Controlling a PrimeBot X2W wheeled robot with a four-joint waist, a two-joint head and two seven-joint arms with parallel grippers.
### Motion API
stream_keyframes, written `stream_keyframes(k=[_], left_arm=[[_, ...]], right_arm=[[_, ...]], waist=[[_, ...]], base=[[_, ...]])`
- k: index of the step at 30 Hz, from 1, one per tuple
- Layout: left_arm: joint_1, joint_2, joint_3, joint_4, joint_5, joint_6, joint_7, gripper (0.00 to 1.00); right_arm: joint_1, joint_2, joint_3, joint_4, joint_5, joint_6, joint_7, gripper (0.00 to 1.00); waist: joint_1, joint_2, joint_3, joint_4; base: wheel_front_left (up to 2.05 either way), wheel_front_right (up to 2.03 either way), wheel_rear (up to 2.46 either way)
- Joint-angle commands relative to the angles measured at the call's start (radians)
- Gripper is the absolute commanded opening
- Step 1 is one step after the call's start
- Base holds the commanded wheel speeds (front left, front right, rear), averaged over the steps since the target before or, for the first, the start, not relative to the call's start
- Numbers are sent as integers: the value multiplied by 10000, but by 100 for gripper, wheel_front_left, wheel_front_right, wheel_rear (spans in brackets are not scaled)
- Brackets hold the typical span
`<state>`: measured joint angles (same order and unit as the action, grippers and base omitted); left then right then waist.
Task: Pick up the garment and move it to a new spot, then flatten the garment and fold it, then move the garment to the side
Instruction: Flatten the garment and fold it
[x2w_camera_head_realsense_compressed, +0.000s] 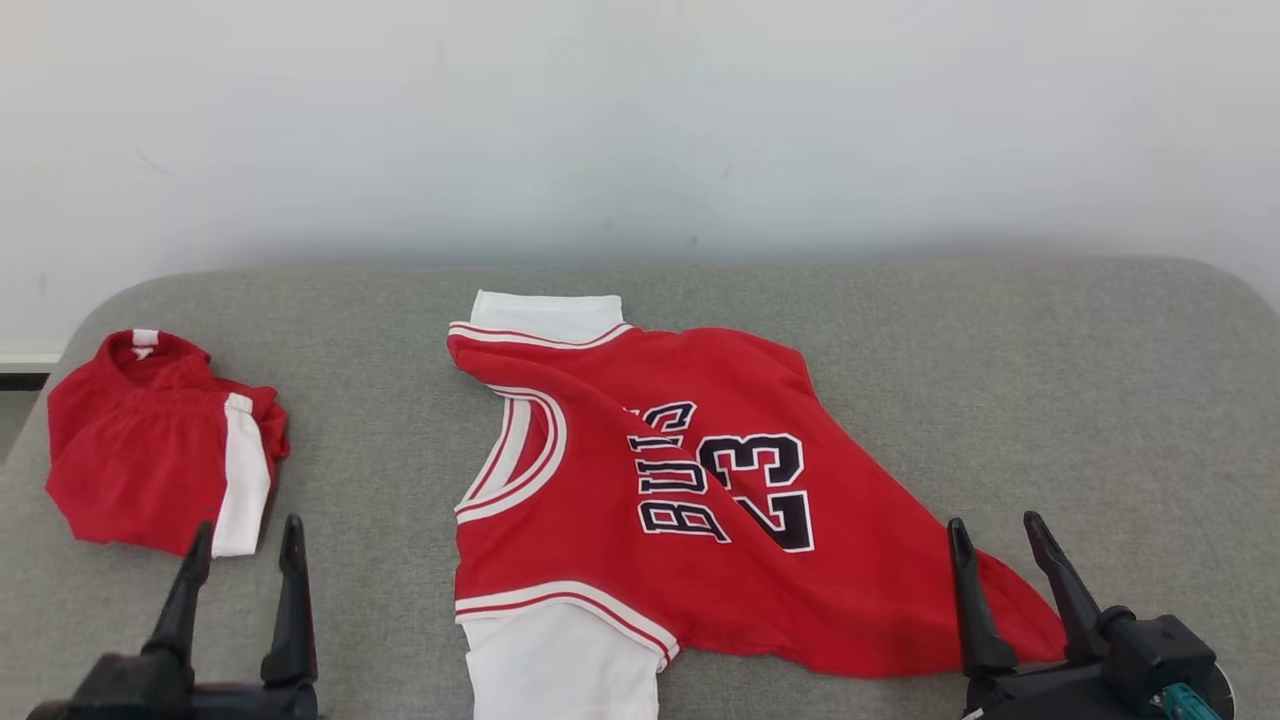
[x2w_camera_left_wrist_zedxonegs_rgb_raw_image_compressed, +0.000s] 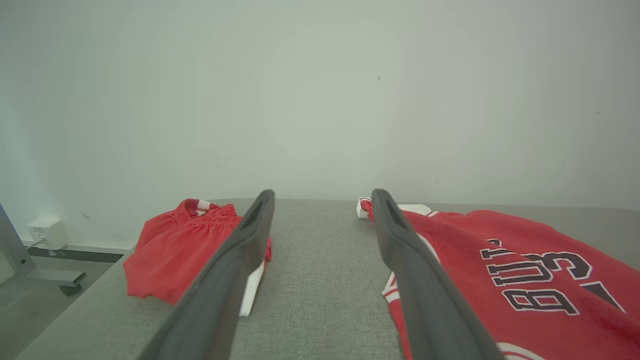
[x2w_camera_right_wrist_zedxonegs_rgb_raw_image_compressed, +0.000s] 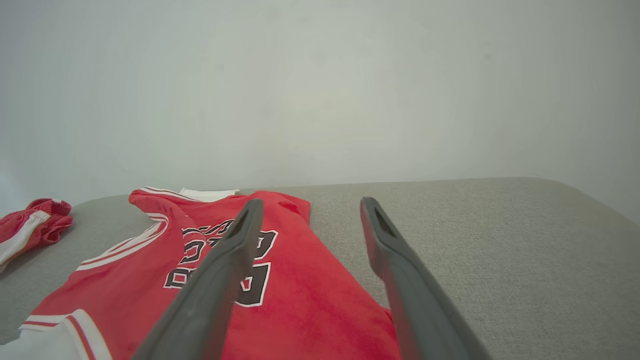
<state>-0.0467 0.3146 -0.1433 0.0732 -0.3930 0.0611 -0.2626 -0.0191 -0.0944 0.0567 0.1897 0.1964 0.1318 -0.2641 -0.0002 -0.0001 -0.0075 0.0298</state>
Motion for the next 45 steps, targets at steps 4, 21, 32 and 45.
stream_keyframes(k=[4,21,32,45], left_arm=[[792,-478,504,-379,484,-194,-32,100],[1712,-1697,1154,-333,1695,-1241,-32,100],[1632,-2003,1429,-63,2080,-1577,-32,100],[1314,-2266,111,2101,1771,-1897,-32,100]], right_arm=[[202,-114,8,6,110,-23,-4,100],[591,-59,-99,104,124,-23,-4,100],[534,-64,-70,218,43,-23,-4,100],[326,-509,-444,887,-16,-23,-2,100]], waist=[[2,1,-135,48],[2,1,-116,-23],[2,1,-116,-41],[2,1,71,-9]], base=[[0,0,0],[0,0,0],[0,0,0],[0,0,0]])
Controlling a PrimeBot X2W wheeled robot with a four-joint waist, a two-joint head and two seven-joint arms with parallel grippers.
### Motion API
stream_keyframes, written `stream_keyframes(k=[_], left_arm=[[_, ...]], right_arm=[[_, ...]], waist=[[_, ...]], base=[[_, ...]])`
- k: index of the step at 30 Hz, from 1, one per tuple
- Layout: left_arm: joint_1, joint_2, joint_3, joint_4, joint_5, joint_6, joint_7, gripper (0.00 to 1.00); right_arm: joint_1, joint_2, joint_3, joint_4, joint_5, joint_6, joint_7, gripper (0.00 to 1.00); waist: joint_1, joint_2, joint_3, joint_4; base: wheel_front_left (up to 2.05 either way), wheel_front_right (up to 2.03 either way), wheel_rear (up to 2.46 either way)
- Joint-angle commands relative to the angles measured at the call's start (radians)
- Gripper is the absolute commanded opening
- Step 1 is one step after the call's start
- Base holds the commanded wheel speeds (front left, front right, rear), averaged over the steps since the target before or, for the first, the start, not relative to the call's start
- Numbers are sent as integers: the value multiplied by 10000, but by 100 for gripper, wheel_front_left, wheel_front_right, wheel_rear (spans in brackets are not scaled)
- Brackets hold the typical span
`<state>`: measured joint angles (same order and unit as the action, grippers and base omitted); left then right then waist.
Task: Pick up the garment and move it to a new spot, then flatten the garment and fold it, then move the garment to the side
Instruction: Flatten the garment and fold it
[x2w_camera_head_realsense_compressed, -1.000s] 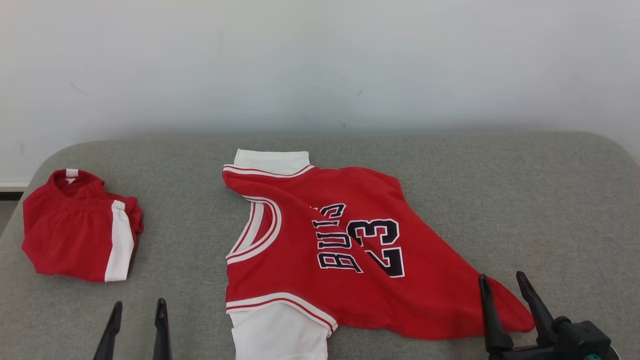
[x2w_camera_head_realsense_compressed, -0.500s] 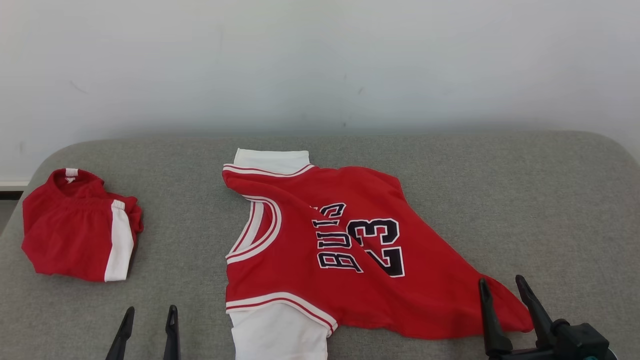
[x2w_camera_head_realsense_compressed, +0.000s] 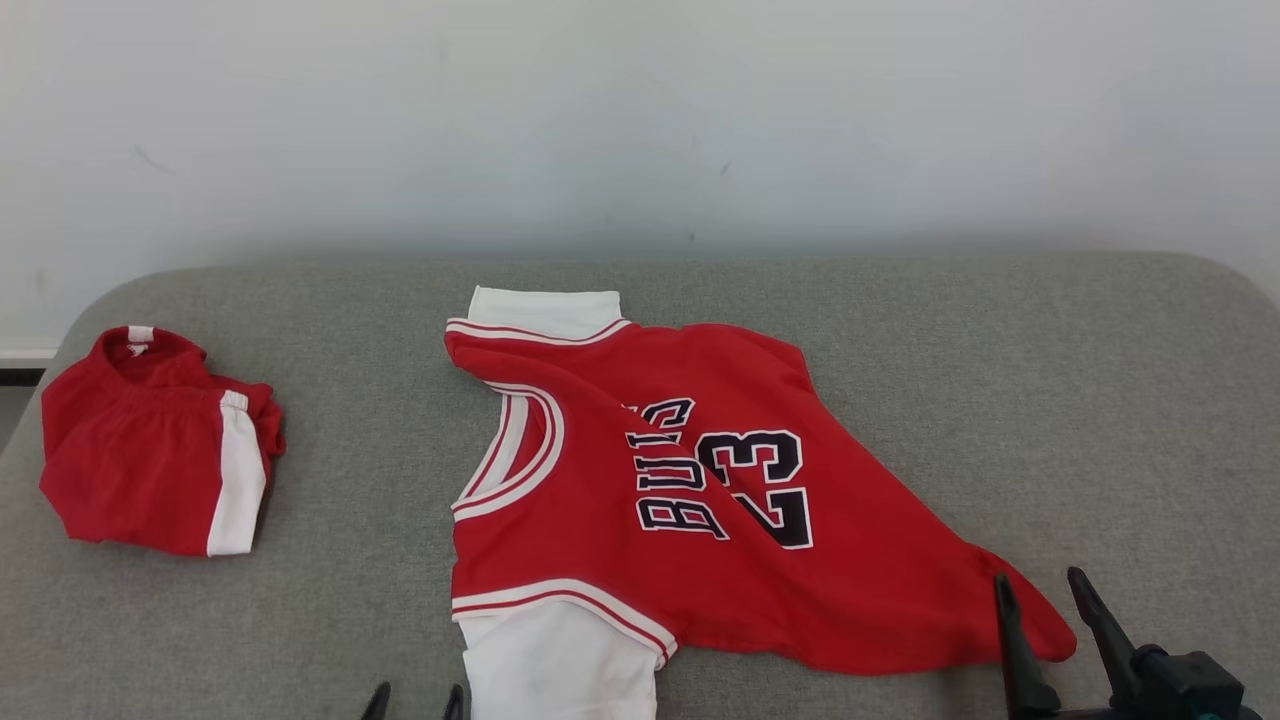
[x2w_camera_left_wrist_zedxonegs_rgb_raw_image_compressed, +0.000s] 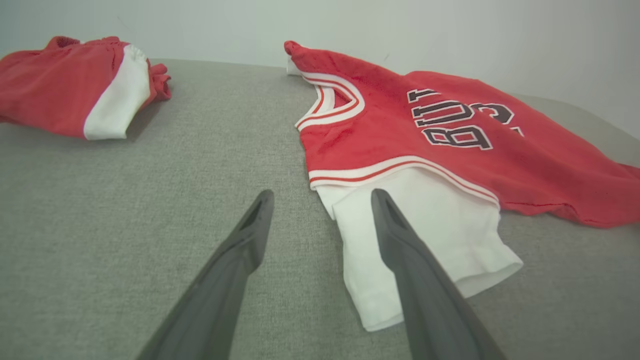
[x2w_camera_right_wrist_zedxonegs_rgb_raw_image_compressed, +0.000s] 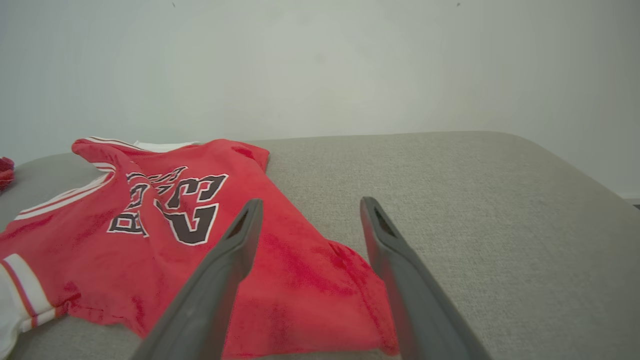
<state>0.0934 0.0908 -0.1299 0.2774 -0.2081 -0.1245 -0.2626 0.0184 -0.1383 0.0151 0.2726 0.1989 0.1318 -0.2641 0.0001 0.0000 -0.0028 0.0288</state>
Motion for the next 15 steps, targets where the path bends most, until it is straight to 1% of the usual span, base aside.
stream_keyframes(k=[1,3,5,6,9,15], left_arm=[[-151,-49,-154,294,-127,-57,-32,100],[-248,-36,-527,859,-119,-76,-32,100],[-426,-75,-845,1220,-355,-48,-33,100],[-426,-75,-845,1220,-355,-48,-33,100],[-546,-40,-1312,1713,-619,-45,-33,100],[-1003,25,-1804,2560,-980,-49,-33,100]], right_arm=[[-82,-101,-67,217,-53,-23,-5,100],[-181,-150,-178,509,-49,-23,-4,100],[-222,-211,-332,815,14,-23,-4,100],[-222,-211,-332,815,14,-23,-4,100],[-372,-218,-432,1316,66,-23,-5,100],[-863,-282,-514,2574,221,-23,-4,100]], waist=[[-1,0,42,4],[-1,0,90,-4],[-1,0,140,-4],[-1,0,140,-4],[-1,0,221,-24],[-1,0,425,-61]], base=[[0,0,0],[0,0,0],[0,0,0],[0,0,0],[0,0,0],[0,0,0]])
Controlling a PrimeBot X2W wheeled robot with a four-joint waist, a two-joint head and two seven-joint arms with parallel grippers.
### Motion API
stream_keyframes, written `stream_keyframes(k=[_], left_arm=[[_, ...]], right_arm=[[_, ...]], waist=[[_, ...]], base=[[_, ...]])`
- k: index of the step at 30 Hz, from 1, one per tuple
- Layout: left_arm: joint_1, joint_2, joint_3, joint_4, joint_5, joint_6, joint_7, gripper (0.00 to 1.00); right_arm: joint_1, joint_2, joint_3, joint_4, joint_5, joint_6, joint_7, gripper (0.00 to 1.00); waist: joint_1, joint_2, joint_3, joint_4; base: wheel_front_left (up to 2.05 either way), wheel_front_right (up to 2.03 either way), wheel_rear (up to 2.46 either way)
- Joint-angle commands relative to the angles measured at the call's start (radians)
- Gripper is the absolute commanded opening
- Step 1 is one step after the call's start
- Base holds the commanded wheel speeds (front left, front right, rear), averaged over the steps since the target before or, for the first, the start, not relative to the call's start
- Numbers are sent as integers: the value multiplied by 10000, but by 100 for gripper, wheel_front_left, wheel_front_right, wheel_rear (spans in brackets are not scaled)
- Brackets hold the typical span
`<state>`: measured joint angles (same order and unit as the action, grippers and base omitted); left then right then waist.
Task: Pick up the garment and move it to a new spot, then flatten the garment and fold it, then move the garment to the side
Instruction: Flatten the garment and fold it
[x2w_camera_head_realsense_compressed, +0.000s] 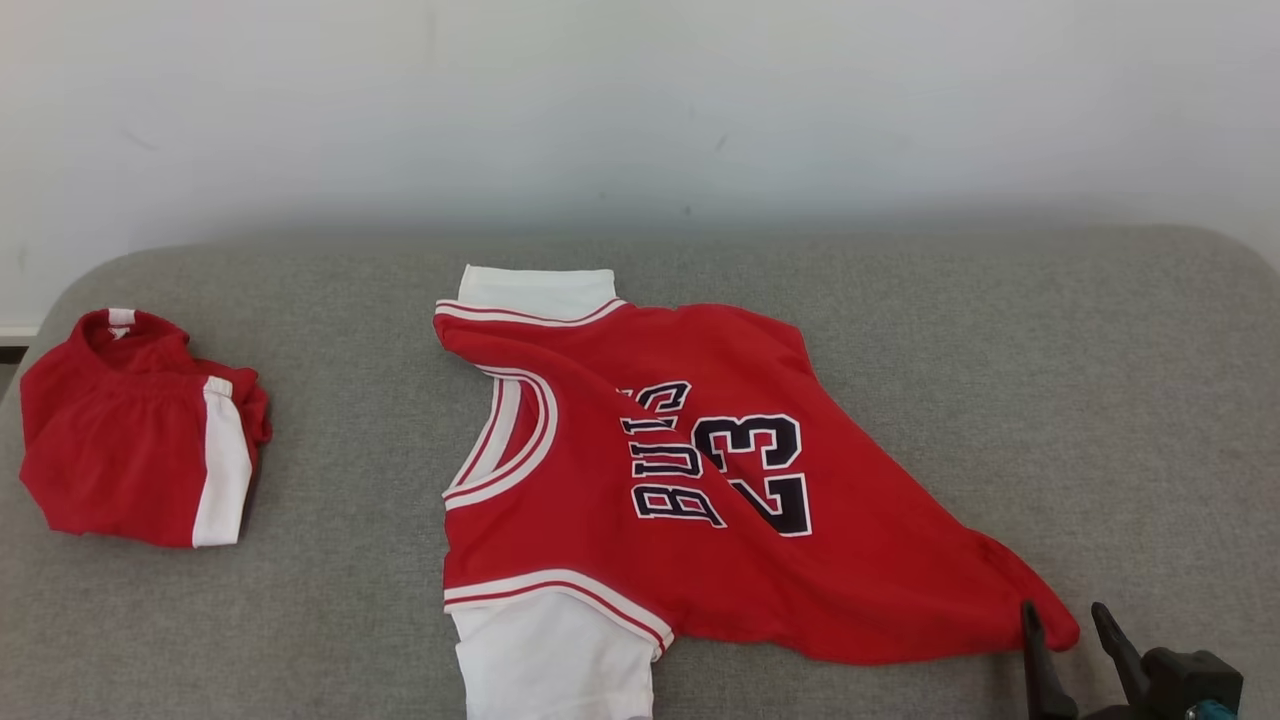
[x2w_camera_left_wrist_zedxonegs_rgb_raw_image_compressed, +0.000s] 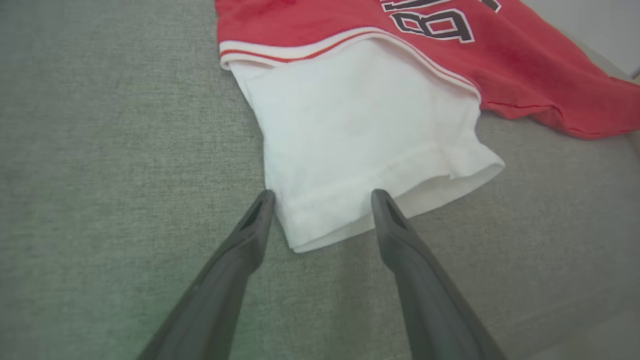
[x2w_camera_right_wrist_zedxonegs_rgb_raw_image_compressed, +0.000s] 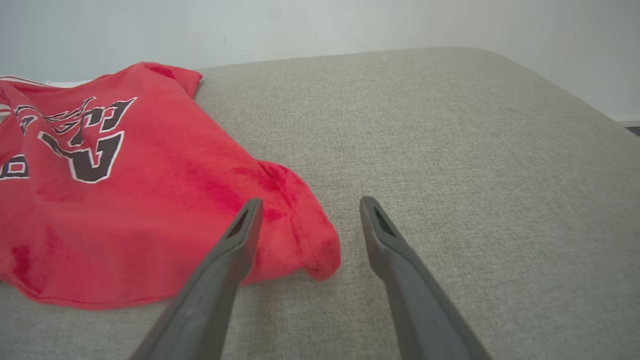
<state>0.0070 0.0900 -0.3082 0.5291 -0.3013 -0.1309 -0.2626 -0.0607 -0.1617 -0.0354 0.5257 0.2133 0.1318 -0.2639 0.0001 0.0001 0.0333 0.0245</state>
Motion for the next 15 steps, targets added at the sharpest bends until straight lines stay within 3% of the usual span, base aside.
stream_keyframes(k=[1,9,10,11,12,13,14,15], left_arm=[[-196,37,-93,162,-113,14,-33,100],[-596,45,-312,984,-473,19,-22,100],[-629,28,-361,1099,-554,19,-19,100],[-647,-1,-454,1221,-621,19,-14,100],[-694,-19,-560,1256,-673,17,0,92],[-765,-32,-594,1209,-735,17,0,16],[-797,-66,-640,1148,-827,14,-3,0],[-799,-99,-679,1065,-932,14,-10,0]], right_arm=[[-224,-31,-5,232,121,-23,-6,100],[-1060,97,475,1935,529,-23,-6,100],[-1095,129,556,2039,640,-23,-7,85],[-1132,141,632,2081,742,-23,-7,34],[-1153,128,677,2017,811,-23,-7,15],[-1115,125,704,1959,906,-23,-7,0],[-1030,147,727,1882,1012,-23,-5,0],[-937,163,742,1739,1111,-23,-7,0]], waist=[[-1,-1,109,-31],[-1,-1,292,-75],[-1,-1,287,-54],[-1,-1,280,-35],[-1,-1,272,-19],[-1,-1,257,-2],[-1,-1,234,20],[-1,-1,207,52]], base=[[0,0,0],[0,0,0],[0,0,0],[0,0,0],[0,0,0],[0,0,0],[0,0,0],[0,0,0]])
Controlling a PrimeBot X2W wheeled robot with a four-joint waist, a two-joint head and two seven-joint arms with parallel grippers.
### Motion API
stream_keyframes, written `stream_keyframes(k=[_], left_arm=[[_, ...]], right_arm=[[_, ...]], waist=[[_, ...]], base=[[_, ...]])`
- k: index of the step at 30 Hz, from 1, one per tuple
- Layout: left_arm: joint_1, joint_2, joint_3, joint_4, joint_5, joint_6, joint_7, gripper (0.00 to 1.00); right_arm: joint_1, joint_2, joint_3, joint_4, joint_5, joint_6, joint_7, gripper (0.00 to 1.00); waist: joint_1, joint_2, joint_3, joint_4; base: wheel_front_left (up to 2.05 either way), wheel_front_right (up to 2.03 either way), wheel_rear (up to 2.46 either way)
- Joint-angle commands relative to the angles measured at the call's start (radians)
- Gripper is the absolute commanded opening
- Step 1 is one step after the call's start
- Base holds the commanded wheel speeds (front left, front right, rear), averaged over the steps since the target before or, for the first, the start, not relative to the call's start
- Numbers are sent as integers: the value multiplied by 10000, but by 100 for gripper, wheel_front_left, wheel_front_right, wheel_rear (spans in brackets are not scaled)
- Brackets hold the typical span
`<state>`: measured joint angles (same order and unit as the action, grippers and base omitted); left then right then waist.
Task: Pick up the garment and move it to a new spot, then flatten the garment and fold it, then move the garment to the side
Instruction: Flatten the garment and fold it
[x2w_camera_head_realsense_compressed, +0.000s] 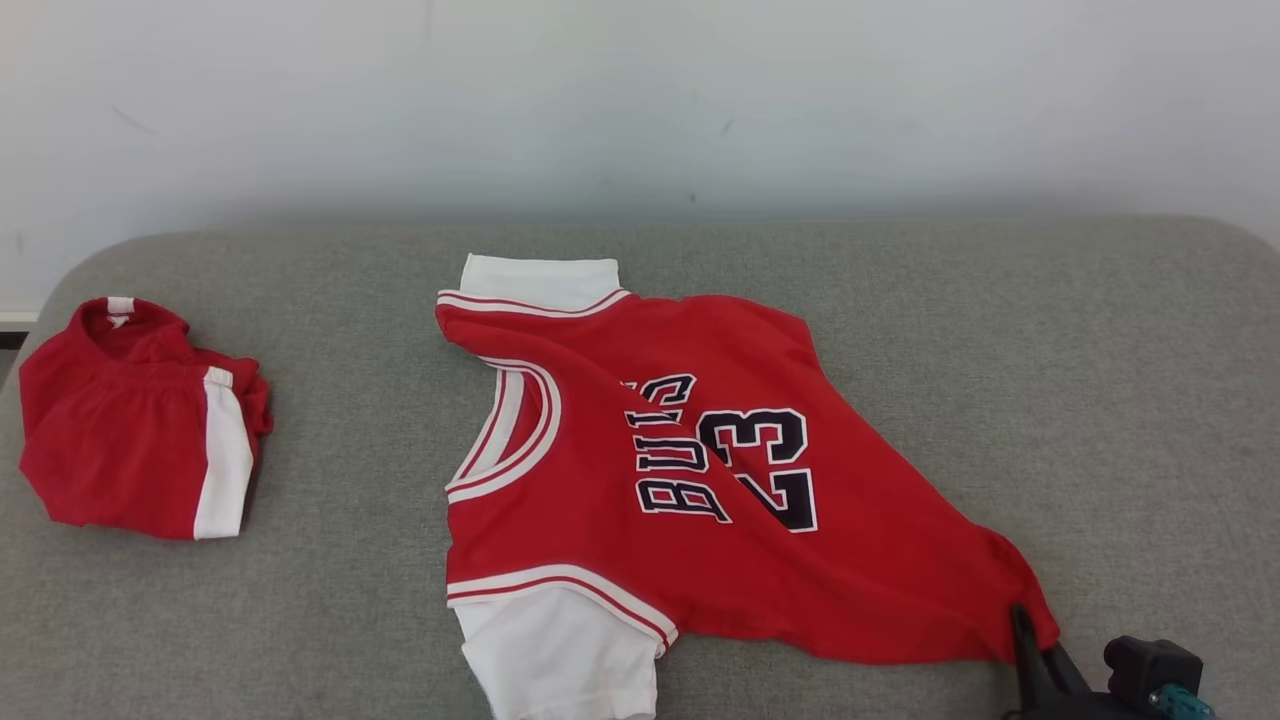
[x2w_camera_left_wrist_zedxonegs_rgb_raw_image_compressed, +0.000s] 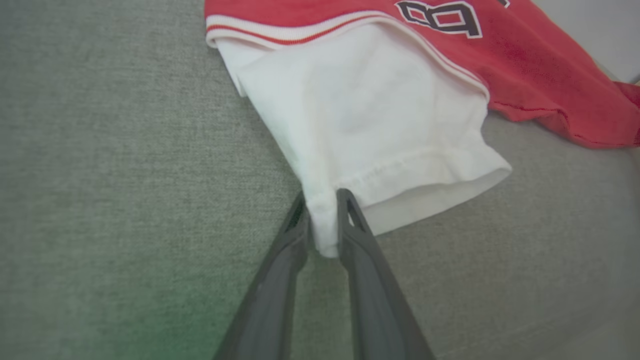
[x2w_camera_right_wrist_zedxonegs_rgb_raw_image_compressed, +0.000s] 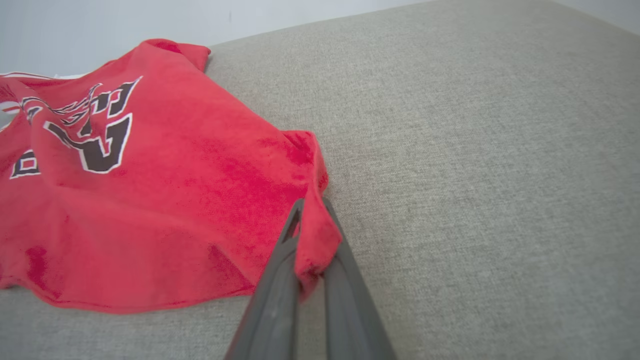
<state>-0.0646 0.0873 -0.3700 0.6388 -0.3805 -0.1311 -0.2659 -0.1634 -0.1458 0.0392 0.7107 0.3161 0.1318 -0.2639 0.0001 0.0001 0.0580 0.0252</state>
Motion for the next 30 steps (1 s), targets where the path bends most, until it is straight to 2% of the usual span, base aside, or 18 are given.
stream_keyframes(k=[1,4,8,10,14,18,20,26,30], left_arm=[[-75,-86,-96,-156,-199,16,23,0],[56,-103,-18,-665,-428,16,2,0],[206,-110,362,-1998,-675,16,2,0],[-90,177,543,-2995,-592,16,0,0],[-1258,884,402,-3841,-736,15,0,0],[-3426,1889,-84,-3909,-1119,17,247,0],[-4025,2021,-121,-3878,-1405,17,392,0],[-8404,2993,-451,-3336,-2327,17,1629,0],[-11437,3133,-265,-2425,-2662,18,2125,0]], right_arm=[[208,13,26,-285,164,-23,-7,0],[559,120,318,-923,415,-23,-4,0],[792,117,632,-2014,792,-23,-7,0],[473,18,878,-2695,1143,-23,-5,0],[-424,-323,1349,-3134,1751,-23,31,0],[-2053,-793,1959,-3087,2155,-23,264,0],[-2527,-901,2072,-3007,2261,-23,321,0],[-6261,-1168,2237,-2217,3142,-23,888,0],[-8966,-1237,2098,-1509,3585,-23,1296,0]], waist=[[-1,-1,-72,75],[-1,-1,-129,120],[-1,-1,-106,83],[-1,-1,-16,28],[-1,-1,191,-38],[-1,-1,588,-155],[-1,-1,755,-204],[-1,-1,2508,-548],[-1,-1,3821,-773]], base=[[0,0,0],[0,0,0],[0,0,0],[0,0,0],[0,0,0],[0,0,0],[0,0,0],[0,0,0],[0,0,0]])
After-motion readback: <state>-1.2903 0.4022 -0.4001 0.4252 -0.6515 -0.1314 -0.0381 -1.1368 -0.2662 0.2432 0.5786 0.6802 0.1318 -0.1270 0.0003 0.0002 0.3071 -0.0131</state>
